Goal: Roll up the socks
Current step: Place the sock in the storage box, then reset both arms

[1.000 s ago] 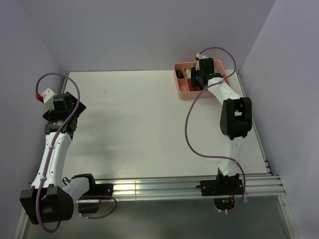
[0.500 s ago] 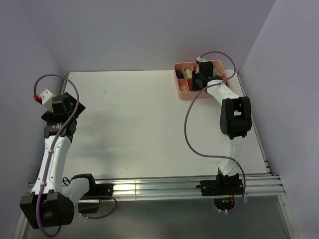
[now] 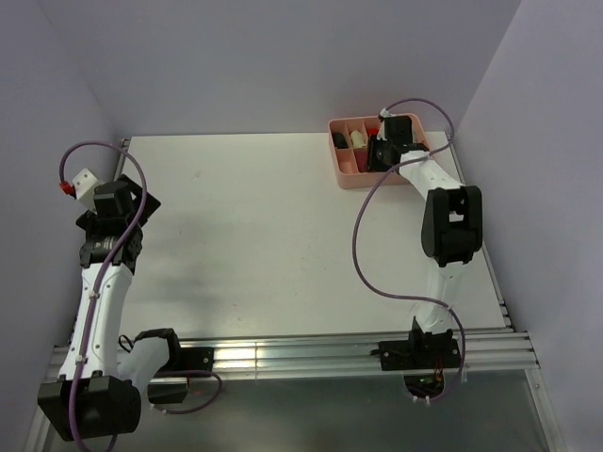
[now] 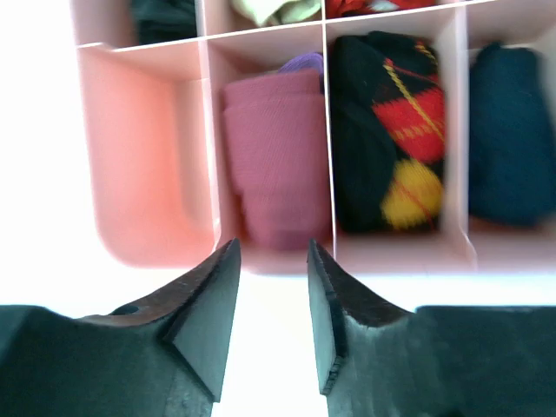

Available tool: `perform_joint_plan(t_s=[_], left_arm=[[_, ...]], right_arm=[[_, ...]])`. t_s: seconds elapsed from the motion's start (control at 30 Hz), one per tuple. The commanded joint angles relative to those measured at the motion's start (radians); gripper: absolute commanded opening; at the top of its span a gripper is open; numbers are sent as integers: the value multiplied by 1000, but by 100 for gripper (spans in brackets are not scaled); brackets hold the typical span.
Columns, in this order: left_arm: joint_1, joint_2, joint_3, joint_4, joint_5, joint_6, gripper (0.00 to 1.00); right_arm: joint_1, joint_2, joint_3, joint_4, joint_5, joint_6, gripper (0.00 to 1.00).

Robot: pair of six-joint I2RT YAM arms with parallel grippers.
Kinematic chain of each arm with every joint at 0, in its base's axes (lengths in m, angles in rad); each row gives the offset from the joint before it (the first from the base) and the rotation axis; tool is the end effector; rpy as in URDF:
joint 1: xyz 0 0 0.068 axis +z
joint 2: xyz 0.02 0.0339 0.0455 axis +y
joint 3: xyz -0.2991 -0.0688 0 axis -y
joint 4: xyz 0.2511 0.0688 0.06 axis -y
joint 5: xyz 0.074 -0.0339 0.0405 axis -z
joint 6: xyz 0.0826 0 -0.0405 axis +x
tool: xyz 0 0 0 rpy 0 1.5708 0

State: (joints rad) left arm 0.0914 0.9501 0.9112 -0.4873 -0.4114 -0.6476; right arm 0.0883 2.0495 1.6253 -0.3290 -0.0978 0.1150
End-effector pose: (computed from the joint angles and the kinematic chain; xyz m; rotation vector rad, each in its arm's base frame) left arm 0.2248 0.0538 0.3318 -0.9632 1.8100 0.0867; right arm 0.5225 0.0544 0.2235 -0.0183 2.3294 0.2158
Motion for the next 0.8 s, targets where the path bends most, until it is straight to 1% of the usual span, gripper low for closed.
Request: perform_joint_plan(t_s=[0.0, 0.03, 0.07, 0.13, 0.17, 0.2, 0.27, 0.3, 0.33, 0.37, 0.43, 0.47, 0.5, 0.57, 0.6, 0.77], left_arm=[[4, -43, 77, -26, 17, 3, 99], [4, -50, 106, -49, 16, 3, 99], [2, -60, 120, -57, 17, 3, 99], [-2, -73, 159, -76, 25, 8, 100], [-7, -80, 175, -97, 29, 11, 99], [-13, -85, 192, -109, 36, 19, 99], [-22, -97, 244, -144, 34, 31, 99], [-33, -102, 261, -155, 23, 45, 99], [-39, -106, 296, -166, 17, 54, 99], [-45, -112, 314, -180, 10, 69, 99], [-71, -117, 365, -212, -16, 83, 99], [-81, -120, 380, -221, -23, 94, 100], [-84, -120, 397, -240, -27, 98, 99], [-123, -120, 446, -254, -46, 108, 99], [-145, -123, 475, -264, -50, 111, 99], [-200, -146, 538, -275, -87, 135, 99]], right_arm=[[-4, -240, -30, 12, 15, 6, 45], [-5, -327, -54, 11, 29, 6, 48], [-4, -383, -71, 13, 64, 6, 52], [-5, -474, -103, -1, 96, 6, 57], [-5, -570, -116, -8, 124, 8, 59], [-7, -613, -126, -25, 162, 8, 64], [-7, -749, -162, -44, 194, 11, 69], [-7, -800, -176, -63, 231, 12, 74], [-5, -846, -206, -71, 254, 18, 76], [-7, -944, -223, -76, 277, 25, 81], [-5, -1041, -289, -79, 344, 44, 87], [-5, -1098, -310, -77, 369, 49, 92], [-5, -1196, -333, -70, 391, 55, 100], [-5, -1300, -393, -55, 464, 64, 100], [-5, -1400, -430, -33, 486, 74, 100], [-2, -1623, -482, 1, 535, 89, 100]])
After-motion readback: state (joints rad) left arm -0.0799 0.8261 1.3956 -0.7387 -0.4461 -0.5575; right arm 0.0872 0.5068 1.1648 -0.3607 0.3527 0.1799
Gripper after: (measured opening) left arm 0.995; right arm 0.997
